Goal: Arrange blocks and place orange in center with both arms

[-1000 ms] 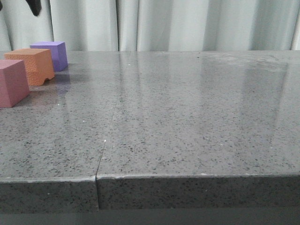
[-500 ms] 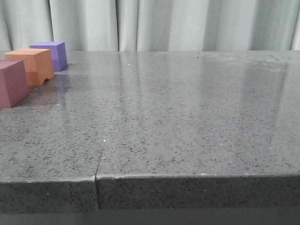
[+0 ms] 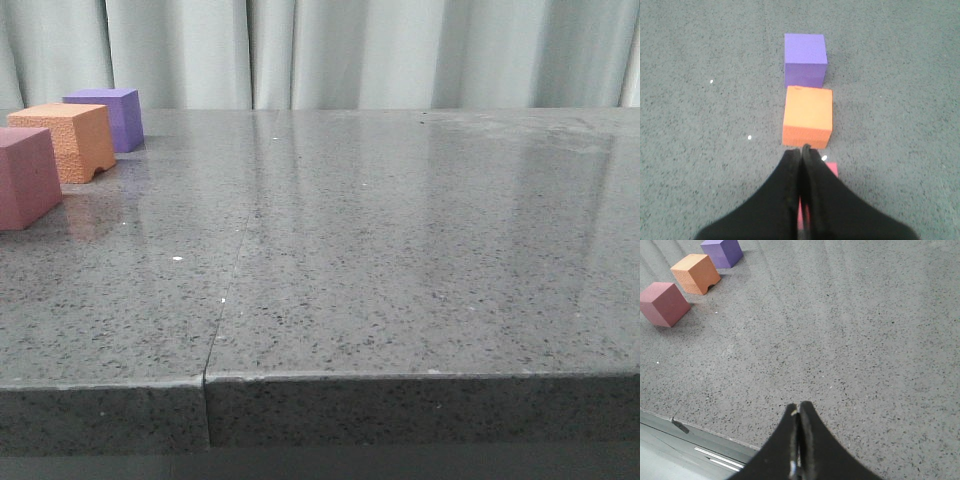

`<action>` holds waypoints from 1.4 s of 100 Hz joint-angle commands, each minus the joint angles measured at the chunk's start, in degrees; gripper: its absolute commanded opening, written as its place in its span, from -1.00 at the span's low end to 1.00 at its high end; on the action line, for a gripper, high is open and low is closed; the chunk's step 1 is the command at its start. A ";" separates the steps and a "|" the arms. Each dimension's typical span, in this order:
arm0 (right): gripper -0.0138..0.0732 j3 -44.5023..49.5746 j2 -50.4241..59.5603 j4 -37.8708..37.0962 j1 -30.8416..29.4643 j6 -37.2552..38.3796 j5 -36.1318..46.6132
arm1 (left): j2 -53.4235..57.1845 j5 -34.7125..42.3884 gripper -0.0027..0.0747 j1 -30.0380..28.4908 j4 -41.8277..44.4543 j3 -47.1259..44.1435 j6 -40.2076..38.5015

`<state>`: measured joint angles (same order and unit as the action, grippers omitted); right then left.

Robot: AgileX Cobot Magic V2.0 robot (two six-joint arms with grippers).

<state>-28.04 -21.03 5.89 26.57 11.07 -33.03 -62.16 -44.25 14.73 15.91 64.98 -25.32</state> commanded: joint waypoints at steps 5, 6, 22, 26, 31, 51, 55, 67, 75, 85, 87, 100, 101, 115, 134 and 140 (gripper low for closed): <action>-0.84 -1.41 -0.29 -0.43 0.13 -0.71 3.95 | 5.24 4.19 -0.98 -0.13 -0.24 -1.80 -0.53; -0.84 -1.41 -0.29 -0.43 0.13 -0.71 4.01 | 5.47 4.19 -0.98 -0.13 -0.39 -1.97 -0.53; -0.84 -1.41 -0.29 -0.43 0.13 -0.71 4.01 | 10.34 4.33 -0.98 -0.13 -1.93 -5.78 -0.53; -0.84 -1.41 -0.29 -0.43 0.13 -0.71 4.01 | 11.26 4.33 -0.98 -0.13 -1.93 -6.54 -0.64; -0.84 -1.41 -0.29 -0.43 0.13 -0.71 4.01 | 12.79 4.33 -0.98 -0.13 -1.93 -7.86 -0.64; -0.84 -1.41 -0.29 -0.43 0.13 -0.71 4.01 | 18.55 4.37 -0.98 -0.13 -2.01 -13.59 -0.80; -0.84 -1.41 -0.29 -0.43 0.13 -0.71 4.01 | 19.72 4.37 -0.98 -0.13 -2.01 -15.08 -0.80; -0.84 -1.41 -0.29 -0.43 0.13 -0.71 4.01 | 22.85 4.37 -0.98 -0.13 -2.01 -19.59 -0.80; -0.84 -1.41 -0.29 -0.43 0.13 -0.71 4.01 | 24.89 4.46 -0.98 -0.13 -2.01 -22.47 -0.80; -0.84 -1.41 -0.29 -0.43 0.13 -0.71 4.01 | 27.64 5.35 -0.98 -0.13 -2.01 -25.93 -0.80; -0.84 -1.41 -0.29 -0.43 0.13 -0.71 4.01 | 28.27 5.46 -0.98 -0.13 -1.89 -26.57 -0.80; -0.84 -1.41 -0.29 -0.43 0.13 -0.71 4.01 | 31.28 8.69 -0.98 -0.13 0.92 -30.80 -0.80; -0.84 -1.41 -0.29 -0.43 0.13 -0.71 4.01 | 31.44 8.69 -0.98 -0.24 1.04 -31.03 -0.80; -0.84 -1.41 -0.29 -0.43 0.13 -0.71 4.01 | 34.47 15.18 -0.98 -1.57 0.80 -35.94 0.49; -0.84 -1.41 -0.29 -0.43 0.13 -0.71 4.01 | 40.03 27.62 -0.98 -8.95 -6.22 -42.43 14.52; -0.84 -1.41 -0.29 -0.43 0.13 -0.71 4.01 | 41.61 31.46 -0.98 -11.64 -9.55 -45.04 19.05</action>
<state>-28.04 -21.03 5.89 26.57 11.07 -33.03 -22.01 -22.80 6.14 10.71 21.06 -12.81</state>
